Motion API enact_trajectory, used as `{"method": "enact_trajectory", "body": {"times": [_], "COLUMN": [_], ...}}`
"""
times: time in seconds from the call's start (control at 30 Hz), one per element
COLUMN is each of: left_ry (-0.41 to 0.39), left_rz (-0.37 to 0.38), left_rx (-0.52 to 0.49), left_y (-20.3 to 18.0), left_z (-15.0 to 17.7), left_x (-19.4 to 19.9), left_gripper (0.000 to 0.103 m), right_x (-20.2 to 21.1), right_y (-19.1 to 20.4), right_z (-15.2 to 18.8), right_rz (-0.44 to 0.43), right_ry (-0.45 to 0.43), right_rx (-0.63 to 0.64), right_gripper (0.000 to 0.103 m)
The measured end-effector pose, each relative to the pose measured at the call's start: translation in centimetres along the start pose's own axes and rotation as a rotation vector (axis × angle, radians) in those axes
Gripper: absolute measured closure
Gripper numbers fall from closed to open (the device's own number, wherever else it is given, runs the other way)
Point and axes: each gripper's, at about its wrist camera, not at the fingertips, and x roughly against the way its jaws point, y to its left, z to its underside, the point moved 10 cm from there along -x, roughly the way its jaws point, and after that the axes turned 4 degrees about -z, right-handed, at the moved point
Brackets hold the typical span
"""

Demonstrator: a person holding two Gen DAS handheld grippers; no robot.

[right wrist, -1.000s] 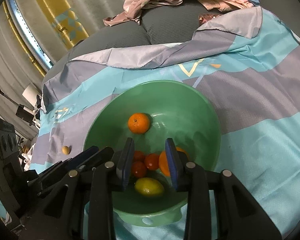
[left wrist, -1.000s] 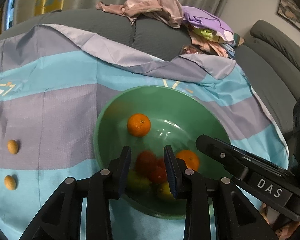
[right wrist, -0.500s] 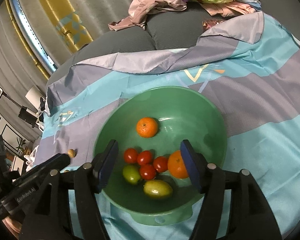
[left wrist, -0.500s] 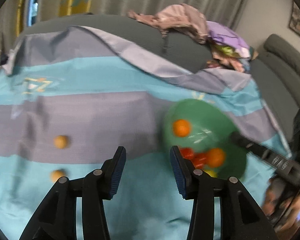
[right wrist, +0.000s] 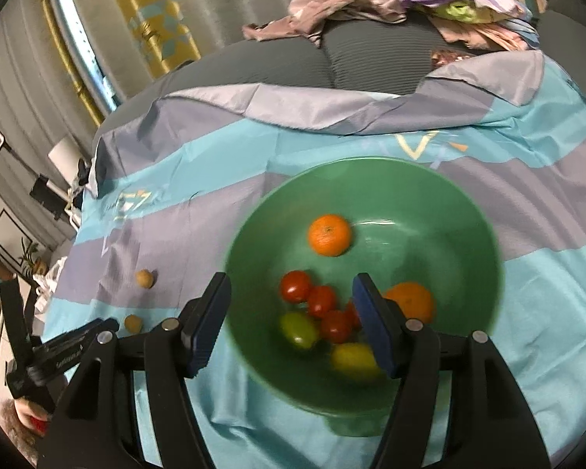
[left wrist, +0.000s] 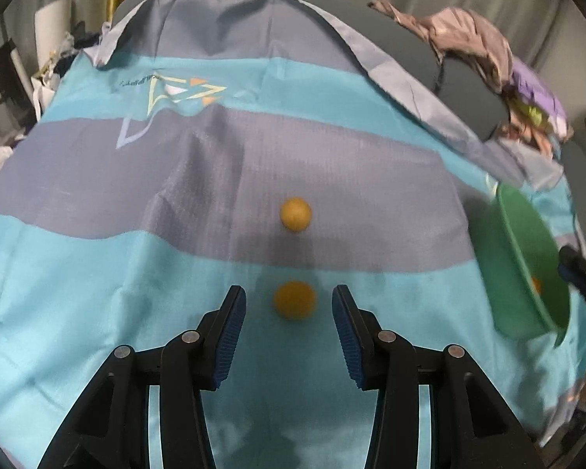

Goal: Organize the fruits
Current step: 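Move both open tools to the small yellow fruits on the sheet, then grasp a small yellow fruit with the left tool while the right tool grasps another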

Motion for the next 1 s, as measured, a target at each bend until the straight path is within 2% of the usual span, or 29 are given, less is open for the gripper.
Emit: {"method": "enact_trajectory", "body": {"times": [0.13,0.2,0.3,0.37,0.4,0.47,0.53,0.6,1.0], "left_ry": [0.027,0.058,0.097,0.095,0.101,0.103,0.098,0.1,0.099], "left_rz": [0.017,0.041,0.028,0.038,0.038,0.034,0.039,0.054,0.043], "left_rx": [0.034,0.033,0.049,0.053,0.046,0.049,0.07,0.1,0.155], "left_y": [0.1,-0.2,0.1,0.1,0.0,0.3,0.8,1.2,2.2], "left_z": [-0.1,0.3,0.7,0.9,1.0,1.0,1.0,0.8,0.5], "left_x": [-1.4,-2.2,-3.2,-3.1,-3.1,-3.1,-3.2,-3.3,-3.2], "left_gripper": [0.058,0.058,0.058,0.058,0.058,0.064,0.072,0.074,0.074], "right_x": [-2.0,-3.5,-6.5,-8.8,-9.9,-12.0,-13.5,-14.9,-18.2], "right_y": [4.6,7.4,10.9,12.8,13.8,15.5,16.6,17.6,19.1], "right_z": [-0.4,-0.5,-0.2,0.2,0.5,1.4,2.2,2.9,4.1], "right_rz": [-0.043,-0.095,-0.155,-0.164,-0.179,-0.233,-0.261,-0.265,-0.22], "right_ry": [0.05,0.089,0.17,0.22,0.249,0.313,0.362,0.389,0.435], "right_rx": [0.063,0.101,0.139,0.176,0.192,0.194,0.192,0.211,0.269], "right_gripper": [0.037,0.037,0.039,0.044,0.051,0.057,0.061,0.065,0.069]}}
